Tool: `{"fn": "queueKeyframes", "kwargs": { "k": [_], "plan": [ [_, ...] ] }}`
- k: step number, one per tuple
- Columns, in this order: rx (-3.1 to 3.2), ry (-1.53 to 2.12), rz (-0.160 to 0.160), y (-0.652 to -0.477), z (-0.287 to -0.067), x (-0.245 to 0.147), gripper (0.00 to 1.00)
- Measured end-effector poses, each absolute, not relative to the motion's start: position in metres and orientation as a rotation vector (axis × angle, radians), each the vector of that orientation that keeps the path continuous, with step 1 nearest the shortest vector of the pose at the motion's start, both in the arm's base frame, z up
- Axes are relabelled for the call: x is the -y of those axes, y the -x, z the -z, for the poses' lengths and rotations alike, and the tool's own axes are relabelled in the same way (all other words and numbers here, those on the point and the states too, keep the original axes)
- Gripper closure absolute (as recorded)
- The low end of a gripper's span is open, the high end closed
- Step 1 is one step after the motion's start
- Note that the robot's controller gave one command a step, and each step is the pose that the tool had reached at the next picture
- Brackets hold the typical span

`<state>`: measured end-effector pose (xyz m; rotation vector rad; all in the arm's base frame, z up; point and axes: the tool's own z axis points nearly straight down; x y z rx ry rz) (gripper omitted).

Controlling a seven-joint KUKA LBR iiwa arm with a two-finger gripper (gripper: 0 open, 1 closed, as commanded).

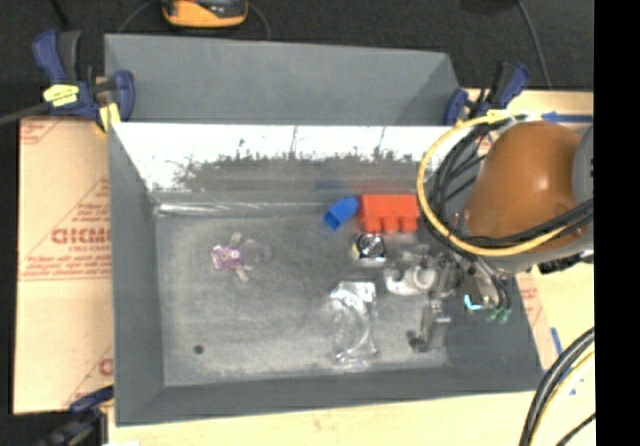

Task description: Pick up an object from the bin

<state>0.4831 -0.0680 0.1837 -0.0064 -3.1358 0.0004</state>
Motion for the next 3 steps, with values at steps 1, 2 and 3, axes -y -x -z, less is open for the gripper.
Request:
{"fn": "queueKeyframes", "kwargs": {
  "k": [1, 2, 3],
  "plan": [
    [3.143, -0.048, -0.003, -0.548, -0.111, 0.091, 0.0],
    [3.143, 0.162, 0.0, -0.625, -0.084, 0.108, 0.0],
    [3.147, 0.005, -0.002, -0.572, -0.076, 0.081, 0.0]
  ]
}}
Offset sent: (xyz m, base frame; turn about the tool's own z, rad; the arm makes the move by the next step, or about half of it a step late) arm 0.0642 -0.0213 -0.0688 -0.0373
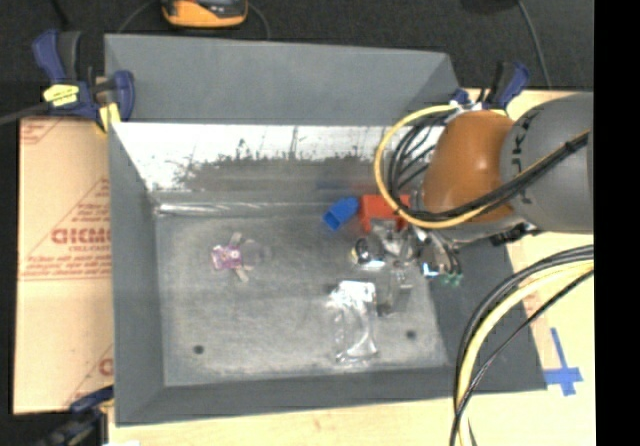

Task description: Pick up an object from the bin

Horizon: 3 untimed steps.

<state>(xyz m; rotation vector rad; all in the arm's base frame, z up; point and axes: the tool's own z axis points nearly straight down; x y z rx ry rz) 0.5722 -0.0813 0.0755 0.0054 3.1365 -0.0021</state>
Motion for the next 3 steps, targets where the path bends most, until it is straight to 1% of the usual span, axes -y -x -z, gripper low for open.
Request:
{"fn": "queueKeyframes", "kwargs": {
  "k": [1, 2, 3],
  "plan": [
    [-3.132, 0.147, 0.002, -0.5084, -0.0714, 0.0473, 0.0],
    [-3.13, 0.15, 0.003, -0.5098, -0.0712, 0.0481, 1.0],
    [-3.133, 0.152, 0.003, -0.5089, -0.0705, 0.0479, 0.0]
  ]
}}
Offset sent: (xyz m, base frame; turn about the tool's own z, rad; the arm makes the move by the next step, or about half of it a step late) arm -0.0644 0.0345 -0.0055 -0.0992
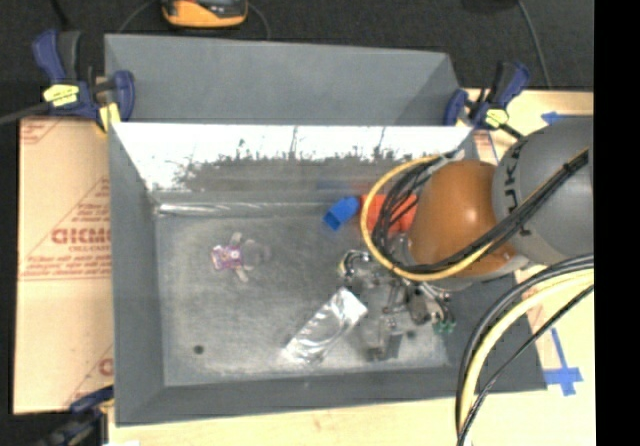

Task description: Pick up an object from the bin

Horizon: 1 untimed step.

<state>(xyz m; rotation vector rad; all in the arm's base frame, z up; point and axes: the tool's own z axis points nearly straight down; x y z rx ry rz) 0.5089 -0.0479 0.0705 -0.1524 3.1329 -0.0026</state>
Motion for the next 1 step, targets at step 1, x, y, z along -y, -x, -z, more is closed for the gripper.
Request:
{"fn": "queueKeyframes", "kwargs": {
  "k": [1],
  "plan": [
    [-3.131, 0.139, -0.003, -0.5212, -0.0705, 0.0031, 0.0]
  ]
}}
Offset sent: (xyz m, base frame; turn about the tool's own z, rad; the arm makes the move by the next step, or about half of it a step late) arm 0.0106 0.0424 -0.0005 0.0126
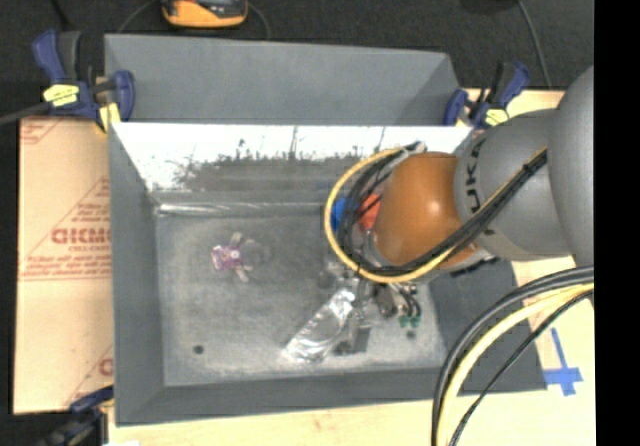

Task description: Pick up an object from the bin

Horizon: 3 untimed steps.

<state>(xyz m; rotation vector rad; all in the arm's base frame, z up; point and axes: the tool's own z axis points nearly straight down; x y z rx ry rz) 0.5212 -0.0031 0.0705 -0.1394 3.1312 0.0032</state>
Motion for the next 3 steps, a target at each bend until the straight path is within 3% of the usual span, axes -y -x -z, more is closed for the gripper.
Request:
{"fn": "queueKeyframes", "kwargs": {
  "k": [1, 2, 3],
  "plan": [
    [-3.071, 0.611, 0.002, -0.527, -0.071, -0.001, 0.0],
    [-3.072, 0.612, 0.002, -0.527, -0.071, -0.001, 1.0],
    [-3.072, 0.606, 0.005, -0.567, -0.269, -0.007, 1.0]
  ]
}}
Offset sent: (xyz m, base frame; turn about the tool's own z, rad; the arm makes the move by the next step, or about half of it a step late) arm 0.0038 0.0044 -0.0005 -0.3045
